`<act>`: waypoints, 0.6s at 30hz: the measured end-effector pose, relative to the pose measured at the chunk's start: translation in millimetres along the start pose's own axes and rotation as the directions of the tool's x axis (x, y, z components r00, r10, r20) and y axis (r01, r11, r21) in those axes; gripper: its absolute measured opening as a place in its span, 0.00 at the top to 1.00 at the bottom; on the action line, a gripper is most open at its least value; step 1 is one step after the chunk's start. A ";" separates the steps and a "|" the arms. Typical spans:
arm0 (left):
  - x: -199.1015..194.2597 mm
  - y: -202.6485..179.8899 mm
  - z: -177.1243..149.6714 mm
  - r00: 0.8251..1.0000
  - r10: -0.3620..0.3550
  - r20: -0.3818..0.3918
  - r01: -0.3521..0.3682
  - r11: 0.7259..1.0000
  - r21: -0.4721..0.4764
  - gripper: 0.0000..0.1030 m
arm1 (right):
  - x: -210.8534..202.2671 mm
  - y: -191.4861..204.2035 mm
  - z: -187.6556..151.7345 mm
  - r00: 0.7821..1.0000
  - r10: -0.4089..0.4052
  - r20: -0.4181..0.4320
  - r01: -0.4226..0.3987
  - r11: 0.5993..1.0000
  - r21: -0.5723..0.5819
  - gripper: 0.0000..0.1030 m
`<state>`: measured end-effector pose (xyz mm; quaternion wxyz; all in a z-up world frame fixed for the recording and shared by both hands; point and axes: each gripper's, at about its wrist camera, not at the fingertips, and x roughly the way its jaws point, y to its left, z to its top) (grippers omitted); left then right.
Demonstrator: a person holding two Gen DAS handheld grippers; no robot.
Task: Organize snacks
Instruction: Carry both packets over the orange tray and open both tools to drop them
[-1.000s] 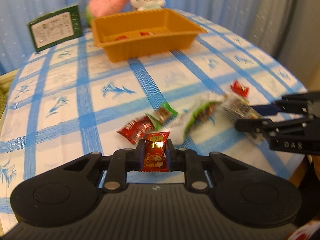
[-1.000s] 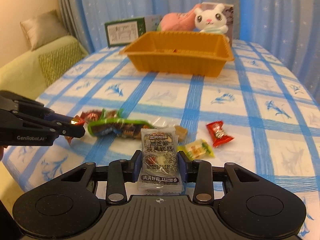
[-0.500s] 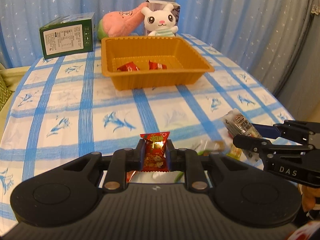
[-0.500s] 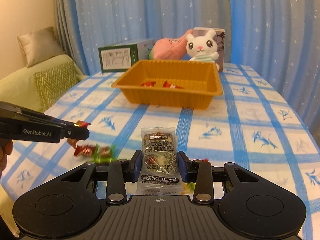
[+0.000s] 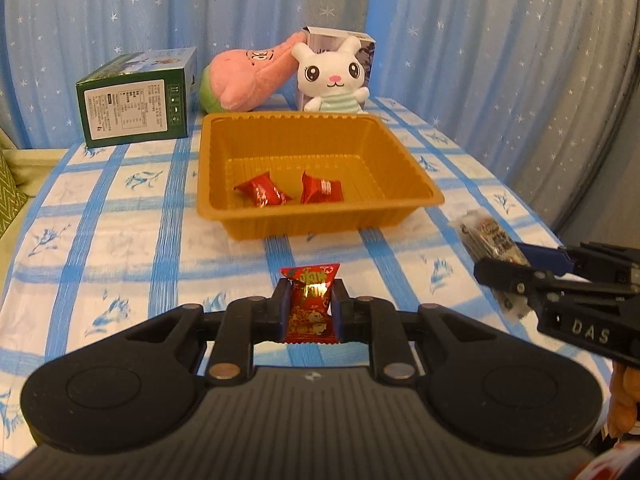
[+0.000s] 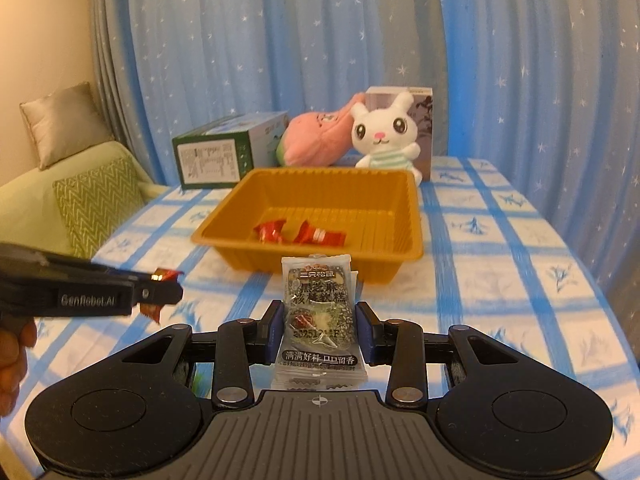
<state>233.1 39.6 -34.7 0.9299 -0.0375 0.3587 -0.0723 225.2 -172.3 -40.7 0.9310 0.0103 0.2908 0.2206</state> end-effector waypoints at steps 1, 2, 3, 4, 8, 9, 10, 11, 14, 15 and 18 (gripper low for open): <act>2.1 0.1 3.1 1.000 -0.001 0.004 0.001 1.000 -0.002 0.82 | 2.8 -1.6 4.9 1.000 0.001 0.003 -0.001 1.000 0.004 0.63; 4.0 -0.1 6.6 1.000 0.000 0.009 0.000 1.000 -0.002 0.82 | 5.9 -3.4 9.4 1.000 0.002 0.007 -0.002 1.000 0.007 0.63; 6.1 -0.1 10.2 1.000 0.001 0.013 -0.001 1.000 -0.001 0.82 | 9.1 -5.2 14.2 1.000 0.005 0.011 -0.005 1.000 0.008 0.63; 7.9 0.4 13.5 1.000 0.002 0.018 -0.002 1.000 -0.002 0.82 | 12.0 -6.0 18.5 1.000 0.007 0.015 -0.007 1.000 0.008 0.63; 17.6 4.7 27.1 1.000 0.006 0.030 -0.005 1.000 -0.011 0.82 | 25.2 -9.3 34.2 0.999 0.017 0.026 -0.018 1.000 0.010 0.63; 19.7 5.9 30.1 0.999 0.006 0.033 -0.005 1.000 -0.016 0.82 | 28.6 -10.1 37.7 0.999 0.018 0.028 -0.018 1.000 0.009 0.63; 22.2 7.3 33.4 0.999 0.006 0.036 -0.006 1.000 -0.019 0.82 | 32.0 -11.0 41.0 0.999 0.018 0.031 -0.018 1.000 0.008 0.63; 24.5 8.6 36.5 0.999 0.010 0.039 -0.009 1.000 -0.022 0.82 | 35.7 -12.7 44.3 0.999 0.017 0.033 -0.017 1.000 0.009 0.63; 32.1 12.5 45.8 0.998 0.024 0.050 -0.022 0.999 -0.029 0.82 | 46.8 -19.0 53.1 0.999 0.010 0.039 -0.011 1.000 0.028 0.63; 35.3 13.9 49.2 0.998 0.029 0.053 -0.027 0.999 -0.031 0.82 | 51.0 -21.8 56.0 0.999 0.009 0.039 -0.011 0.999 0.038 0.63; 45.1 18.5 58.6 0.998 0.034 0.056 -0.031 0.999 -0.043 0.82 | 64.1 -29.2 64.0 0.999 0.007 0.039 -0.009 0.998 0.060 0.63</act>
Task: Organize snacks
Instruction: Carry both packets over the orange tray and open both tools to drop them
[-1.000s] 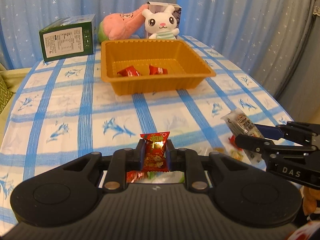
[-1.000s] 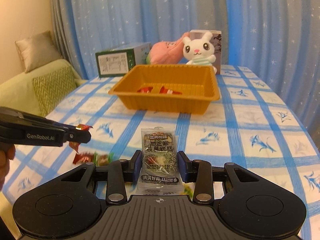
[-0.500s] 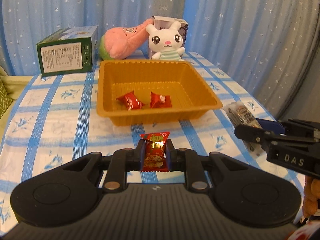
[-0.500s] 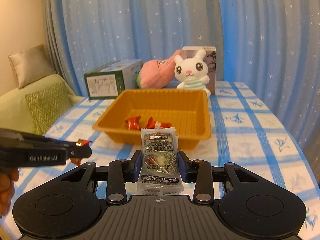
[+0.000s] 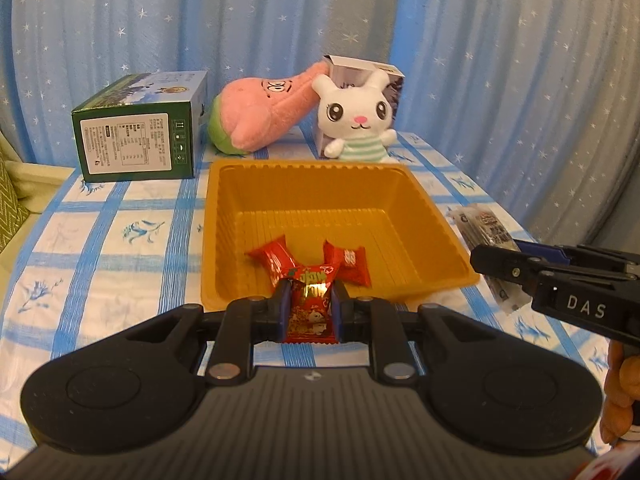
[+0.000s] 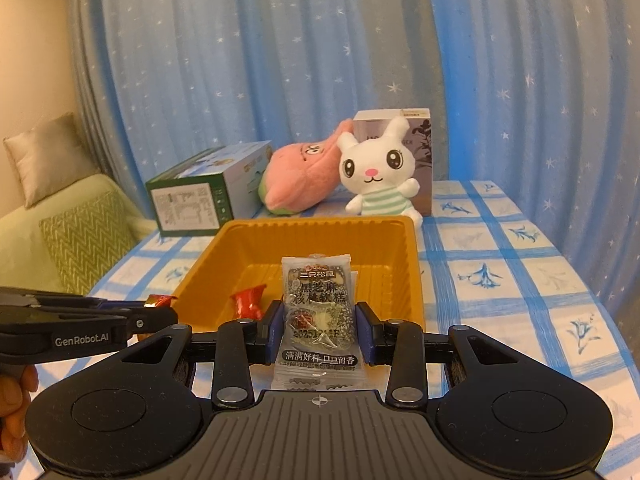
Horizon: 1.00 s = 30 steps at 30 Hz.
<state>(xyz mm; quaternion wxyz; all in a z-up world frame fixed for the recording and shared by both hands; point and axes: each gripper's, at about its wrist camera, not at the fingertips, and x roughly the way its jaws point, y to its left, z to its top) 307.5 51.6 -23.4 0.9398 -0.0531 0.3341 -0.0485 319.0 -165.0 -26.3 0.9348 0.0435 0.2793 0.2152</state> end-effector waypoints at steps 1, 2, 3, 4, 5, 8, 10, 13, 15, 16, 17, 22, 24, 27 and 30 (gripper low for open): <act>3.3 1.2 2.6 1.000 0.001 0.002 -0.001 1.000 -0.004 0.82 | 4.6 -1.4 2.2 1.000 -0.001 0.000 0.001 1.000 0.002 0.63; 6.3 2.1 4.8 1.000 0.004 0.004 -0.004 1.000 -0.006 0.82 | 9.4 -3.0 4.4 1.000 -0.003 0.000 0.003 1.000 0.003 0.63; 9.6 3.4 7.0 1.000 0.007 0.004 -0.007 1.000 -0.010 0.82 | 14.2 -4.3 6.0 1.000 -0.006 -0.002 0.006 1.000 0.006 0.63; 12.7 5.3 8.9 1.000 0.010 0.005 -0.010 1.000 -0.016 0.82 | 18.9 -5.6 7.4 1.000 -0.008 -0.005 0.008 1.000 0.008 0.63; 16.1 7.1 10.7 1.000 0.013 0.006 -0.013 1.000 -0.022 0.82 | 23.8 -6.8 8.3 1.000 -0.011 -0.008 0.011 1.000 0.011 0.63; 26.3 12.6 14.7 1.000 0.017 0.001 -0.017 0.999 -0.043 0.82 | 37.9 -8.9 10.9 1.000 -0.015 -0.017 0.015 1.000 0.022 0.63; 32.1 14.7 17.4 1.000 0.017 -0.001 -0.017 0.999 -0.049 0.82 | 46.1 -9.2 12.3 1.000 -0.014 -0.018 0.015 1.000 0.025 0.63; 38.5 16.3 20.1 1.000 0.018 -0.002 -0.018 0.999 -0.050 0.82 | 56.1 -9.0 14.2 1.000 -0.010 -0.019 0.011 1.000 0.025 0.63; 44.9 18.2 22.6 1.000 0.020 -0.003 -0.020 0.998 -0.054 0.82 | 63.2 -9.5 15.4 1.000 -0.010 -0.024 0.011 1.000 0.027 0.63; 48.1 19.5 23.7 1.000 0.020 -0.005 -0.020 0.998 -0.057 0.82 | 66.4 -9.9 15.9 1.000 -0.010 -0.026 0.011 1.000 0.027 0.63; 51.6 21.0 24.9 1.000 0.021 -0.007 -0.021 0.998 -0.061 0.82 | 69.5 -10.3 16.4 1.000 -0.011 -0.027 0.012 1.000 0.026 0.63; 65.0 24.4 30.5 1.000 0.017 -0.010 -0.017 0.998 -0.067 0.82 | 84.6 -15.4 16.9 0.999 -0.019 -0.044 0.020 0.999 0.026 0.63; 70.0 24.7 32.4 1.000 0.016 -0.011 -0.016 0.998 -0.064 0.82 | 89.2 -17.5 16.8 0.999 -0.021 -0.050 0.023 0.999 0.030 0.63; 76.7 26.1 33.6 1.000 0.015 -0.016 -0.016 0.998 -0.069 0.82 | 94.6 -20.6 16.6 0.998 -0.025 -0.057 0.027 0.999 0.029 0.63; 82.4 27.5 32.5 1.000 0.011 -0.029 -0.014 0.997 -0.075 0.82 | 98.8 -22.8 14.2 0.997 -0.031 -0.068 0.033 0.999 0.029 0.63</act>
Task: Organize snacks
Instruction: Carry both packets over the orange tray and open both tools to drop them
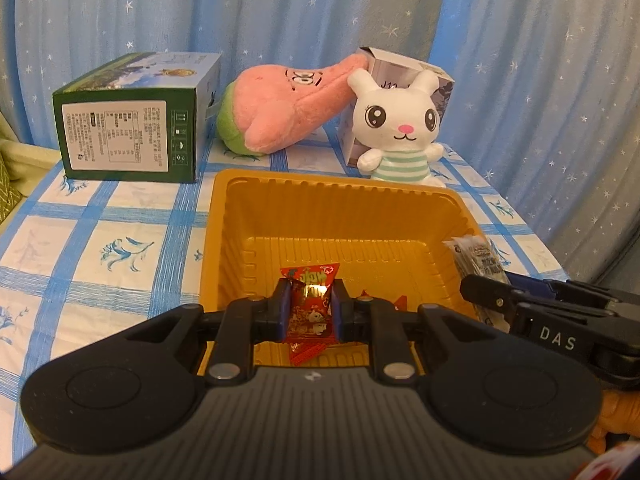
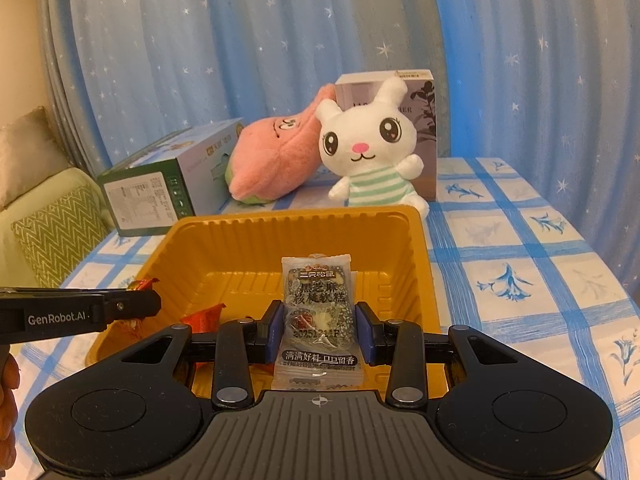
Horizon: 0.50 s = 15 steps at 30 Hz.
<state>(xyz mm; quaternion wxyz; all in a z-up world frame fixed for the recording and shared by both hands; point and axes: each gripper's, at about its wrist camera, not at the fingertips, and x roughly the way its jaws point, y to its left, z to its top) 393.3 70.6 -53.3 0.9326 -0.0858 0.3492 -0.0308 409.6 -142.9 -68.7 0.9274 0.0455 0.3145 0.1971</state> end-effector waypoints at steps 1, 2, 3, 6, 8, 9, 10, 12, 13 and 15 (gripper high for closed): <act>1.6 -0.1 -0.8 1.000 -0.002 -0.005 0.002 1.000 0.000 0.82 | 1.6 -0.8 -0.7 1.000 -0.002 -0.004 0.002 1.000 0.000 0.63; 3.4 -0.2 -1.4 1.000 -0.003 -0.009 0.003 1.000 -0.001 0.82 | 3.6 -2.1 -1.2 1.000 -0.004 -0.007 0.004 1.000 0.001 0.63; 5.0 -0.4 -1.9 1.000 -0.004 -0.013 0.004 1.000 0.000 0.82 | 5.0 -3.2 -1.4 1.000 -0.005 -0.010 0.005 1.000 0.003 0.63; 9.0 -1.2 -3.0 1.000 -0.007 -0.020 0.007 1.000 0.003 0.82 | 6.1 -5.6 -1.9 1.000 -0.002 -0.015 0.002 1.000 0.018 0.63; 10.5 -1.0 -3.3 1.000 -0.012 -0.021 0.012 1.000 0.001 0.82 | 5.4 -5.2 -1.3 1.000 0.001 -0.012 -0.001 1.000 0.015 0.63; 11.3 -0.7 -3.3 1.000 -0.016 -0.020 0.016 1.000 -0.002 0.82 | 5.0 -5.1 -1.0 1.000 0.002 -0.011 -0.002 1.000 0.016 0.63; 12.3 -0.6 -3.3 1.000 -0.022 -0.020 0.022 1.000 -0.002 0.82 | 4.8 -5.5 -0.9 1.000 0.002 -0.010 -0.002 1.000 0.018 0.63; 14.0 -1.3 -3.7 0.999 -0.037 -0.023 0.037 0.999 0.004 0.78 | 4.8 -5.5 -0.8 1.000 0.002 -0.011 -0.002 1.000 0.020 0.63; 14.1 -1.7 -4.4 0.999 -0.033 -0.021 0.033 0.999 0.008 0.68 | 4.9 -5.6 -0.9 1.000 0.002 -0.011 -0.002 1.000 0.019 0.63; 13.4 -0.6 -5.3 1.000 -0.023 -0.014 0.023 1.000 0.011 0.65 | 4.8 -6.6 -1.0 1.000 0.002 -0.011 -0.001 1.000 0.022 0.63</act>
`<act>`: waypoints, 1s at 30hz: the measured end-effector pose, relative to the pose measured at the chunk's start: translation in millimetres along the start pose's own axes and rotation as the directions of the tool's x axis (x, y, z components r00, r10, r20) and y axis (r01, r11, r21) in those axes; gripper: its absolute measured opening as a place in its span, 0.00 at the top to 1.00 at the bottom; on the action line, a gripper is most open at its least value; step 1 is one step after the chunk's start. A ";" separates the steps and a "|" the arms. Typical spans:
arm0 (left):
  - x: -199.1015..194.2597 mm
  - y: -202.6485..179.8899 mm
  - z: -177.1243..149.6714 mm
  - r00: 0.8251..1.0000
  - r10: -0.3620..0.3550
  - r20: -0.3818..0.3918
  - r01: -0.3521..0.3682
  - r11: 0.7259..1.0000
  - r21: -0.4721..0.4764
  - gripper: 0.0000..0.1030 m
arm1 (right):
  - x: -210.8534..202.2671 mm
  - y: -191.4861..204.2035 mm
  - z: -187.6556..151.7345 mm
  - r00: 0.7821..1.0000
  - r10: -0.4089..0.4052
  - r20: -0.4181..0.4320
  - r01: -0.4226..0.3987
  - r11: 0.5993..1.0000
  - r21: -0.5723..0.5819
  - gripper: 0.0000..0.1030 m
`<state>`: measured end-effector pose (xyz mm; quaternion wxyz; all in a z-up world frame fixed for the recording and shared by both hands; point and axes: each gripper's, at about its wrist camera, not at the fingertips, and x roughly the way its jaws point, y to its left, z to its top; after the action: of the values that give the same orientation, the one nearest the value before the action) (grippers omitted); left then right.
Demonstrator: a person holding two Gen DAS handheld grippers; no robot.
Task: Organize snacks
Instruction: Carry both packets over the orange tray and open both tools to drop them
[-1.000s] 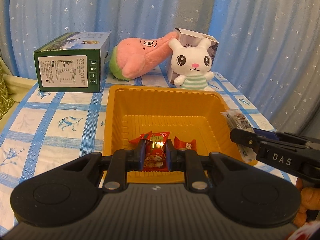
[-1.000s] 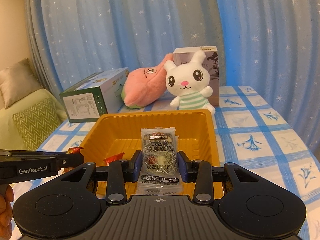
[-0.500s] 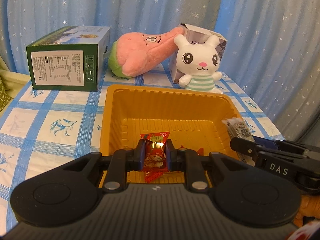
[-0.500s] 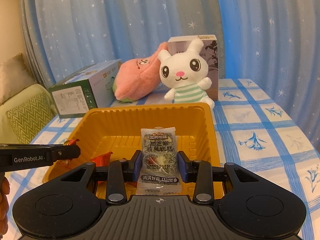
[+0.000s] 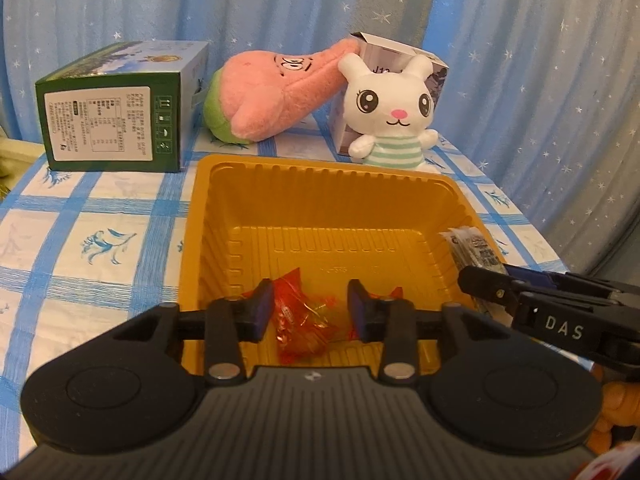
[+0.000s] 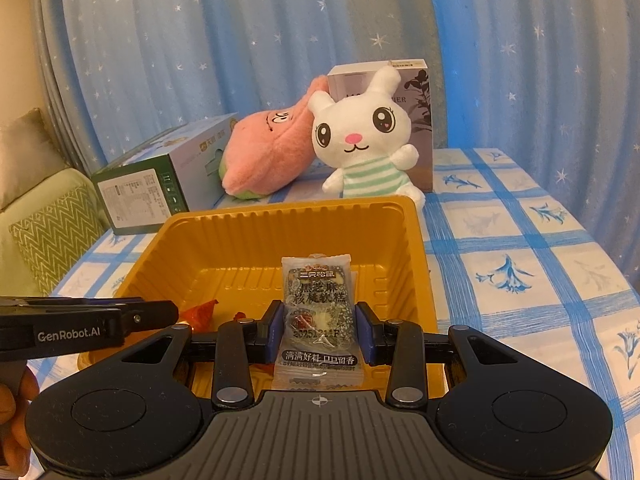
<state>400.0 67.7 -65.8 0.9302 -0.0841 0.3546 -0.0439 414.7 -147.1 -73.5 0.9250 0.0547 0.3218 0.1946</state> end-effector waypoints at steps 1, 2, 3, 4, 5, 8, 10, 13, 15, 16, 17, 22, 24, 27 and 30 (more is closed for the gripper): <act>-0.5 1.8 -0.3 1.000 0.003 0.000 -0.003 1.000 -0.004 0.65 | -0.2 -0.5 0.1 1.000 -0.001 0.001 0.001 1.000 0.001 0.63; -1.5 4.1 -0.4 1.000 0.007 0.002 -0.007 1.000 -0.011 0.65 | -0.1 -1.0 0.5 1.000 -0.001 0.001 0.001 1.000 0.003 0.63; -2.6 6.5 0.0 1.000 0.013 0.005 -0.013 1.000 -0.019 0.65 | -0.3 -1.6 0.7 1.000 -0.002 0.002 0.002 1.000 0.006 0.63; -3.4 8.8 0.3 1.000 0.020 0.006 -0.020 0.999 -0.026 0.65 | -0.4 -2.1 0.9 1.000 -0.002 0.003 0.001 1.000 0.009 0.63; -4.1 11.1 0.7 1.000 0.025 0.007 -0.025 0.999 -0.032 0.65 | -0.9 -2.1 1.0 1.000 -0.002 0.005 0.002 1.000 0.010 0.63; -5.0 15.6 0.9 1.000 0.031 0.005 -0.030 0.999 -0.043 0.65 | -1.9 -1.7 0.9 1.000 -0.002 0.008 0.002 1.000 0.011 0.63; -4.9 15.7 0.8 0.999 0.032 0.004 -0.032 0.999 -0.039 0.65 | -2.0 -1.6 0.8 1.000 -0.002 0.009 0.002 1.000 0.010 0.63; -5.3 14.9 0.3 1.000 0.028 0.002 -0.028 0.999 -0.037 0.65 | -2.1 -1.6 0.8 1.000 -0.003 0.010 0.003 1.000 0.011 0.63; -5.7 14.2 0.0 1.000 0.027 0.004 -0.027 0.999 -0.036 0.65 | -2.4 -1.4 1.2 1.000 -0.004 0.012 0.004 1.000 0.013 0.63; -5.8 14.2 -0.3 1.000 0.027 0.003 -0.027 0.999 -0.036 0.65 | -2.5 -1.7 1.5 1.000 -0.004 0.013 0.004 1.000 0.015 0.63; -5.7 14.1 -0.5 1.000 0.026 0.003 -0.026 0.999 -0.037 0.65 | -2.4 -2.1 1.8 1.000 -0.004 0.013 0.004 1.000 0.017 0.63; -5.1 12.0 -1.3 1.000 0.025 0.000 -0.025 0.999 -0.031 0.65 | -1.3 -5.6 2.0 1.000 -0.004 0.012 0.004 0.999 0.037 0.63; -4.6 10.9 -1.5 1.000 0.023 -0.003 -0.023 0.999 -0.026 0.64 | -0.8 -7.0 2.1 1.000 0.007 0.013 -0.008 0.999 0.046 0.63; -4.5 9.0 -2.3 1.000 0.021 -0.004 -0.021 1.000 -0.018 0.54 | -1.5 -7.7 3.7 1.000 -0.008 0.022 0.007 0.998 0.056 0.44; -5.1 7.9 -2.3 1.000 0.020 -0.004 -0.020 1.000 -0.011 0.53 | -4.6 -10.1 4.8 0.999 -0.015 0.043 0.013 0.999 0.051 0.42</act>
<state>394.8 75.9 -65.7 0.9294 -0.0854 0.3574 -0.0329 417.7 -158.0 -69.3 0.9314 0.0799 0.3067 0.1787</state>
